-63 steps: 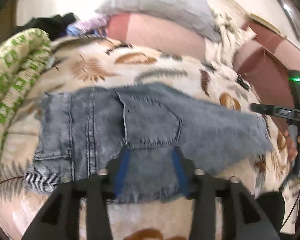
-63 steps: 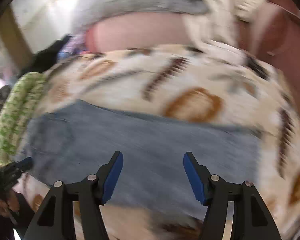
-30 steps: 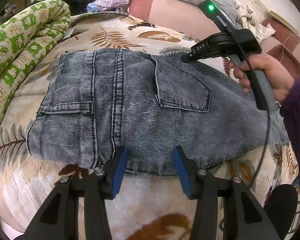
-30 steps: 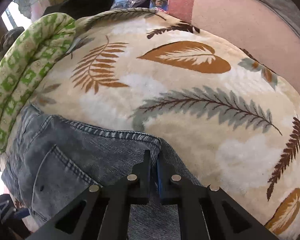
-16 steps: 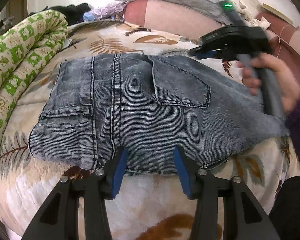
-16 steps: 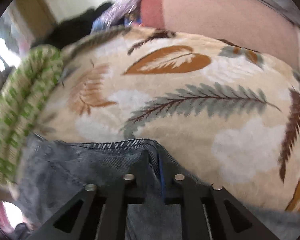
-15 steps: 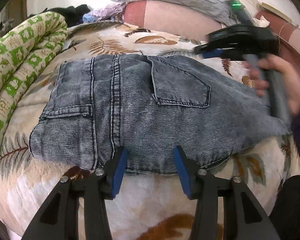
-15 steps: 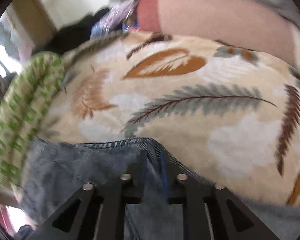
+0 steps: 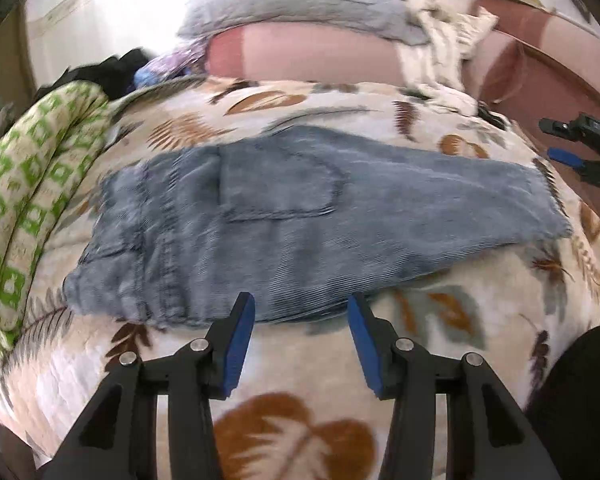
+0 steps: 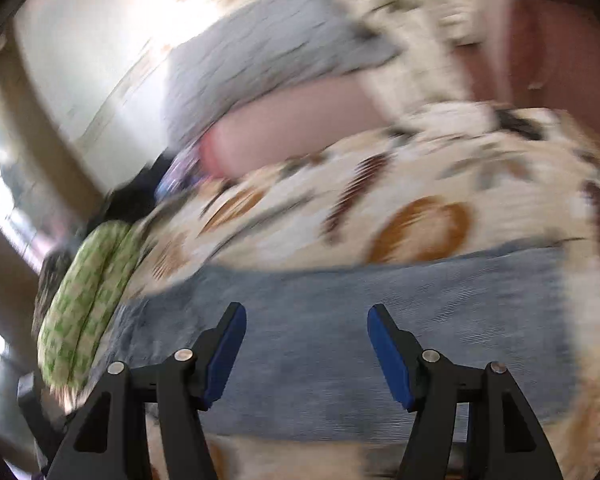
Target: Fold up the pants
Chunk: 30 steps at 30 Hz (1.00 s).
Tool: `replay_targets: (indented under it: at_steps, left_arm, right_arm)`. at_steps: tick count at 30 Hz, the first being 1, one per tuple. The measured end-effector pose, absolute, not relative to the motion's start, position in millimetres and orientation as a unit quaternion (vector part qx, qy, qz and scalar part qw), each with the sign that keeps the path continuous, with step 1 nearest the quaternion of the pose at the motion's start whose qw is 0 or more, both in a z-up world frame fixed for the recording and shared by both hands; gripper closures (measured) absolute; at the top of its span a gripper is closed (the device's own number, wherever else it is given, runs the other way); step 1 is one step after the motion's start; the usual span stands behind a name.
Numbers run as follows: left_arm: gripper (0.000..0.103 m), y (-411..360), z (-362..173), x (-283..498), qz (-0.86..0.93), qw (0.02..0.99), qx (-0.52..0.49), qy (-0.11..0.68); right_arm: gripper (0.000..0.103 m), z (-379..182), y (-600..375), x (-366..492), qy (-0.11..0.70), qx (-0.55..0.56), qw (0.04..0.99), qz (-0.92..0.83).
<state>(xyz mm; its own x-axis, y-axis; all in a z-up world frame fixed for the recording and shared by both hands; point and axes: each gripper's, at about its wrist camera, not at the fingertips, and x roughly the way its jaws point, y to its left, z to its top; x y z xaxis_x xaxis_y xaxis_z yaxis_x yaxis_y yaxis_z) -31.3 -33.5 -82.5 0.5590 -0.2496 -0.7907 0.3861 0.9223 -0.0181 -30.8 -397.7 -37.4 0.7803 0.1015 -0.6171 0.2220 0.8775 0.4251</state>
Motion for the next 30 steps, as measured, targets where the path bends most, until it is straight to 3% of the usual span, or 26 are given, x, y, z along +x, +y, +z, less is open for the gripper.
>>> replay_targets:
  at_steps: [7, 18, 21, 22, 23, 30]
  left_arm:
    - [0.053, -83, -68, -28, -0.217, 0.864, 0.107, 0.441]
    - [0.053, -98, -101, 7, -0.175, 0.839, 0.129, 0.499]
    - [0.053, -100, -107, 6, -0.172, 0.836, 0.139, 0.502]
    - [0.053, -101, -107, 5, -0.172, 0.836, 0.141, 0.502]
    - [0.053, -102, -108, 6, -0.172, 0.836, 0.142, 0.502]
    - [0.053, -106, -113, -1, -0.168, 0.834, 0.147, 0.505]
  right_arm:
    - [0.036, -64, -528, -41, 0.329, 0.375, 0.860, -0.108]
    - [0.038, -120, -566, 2, 0.383, 0.403, 0.827, -0.076]
    - [0.068, -126, -562, 14, 0.402, 0.379, 0.830, -0.075]
    - [0.088, -129, -561, 17, 0.408, 0.370, 0.831, -0.080]
    - [0.093, -132, -562, 18, 0.411, 0.373, 0.828, -0.075]
    - [0.094, -122, -576, 15, 0.354, 0.390, 0.846, -0.090]
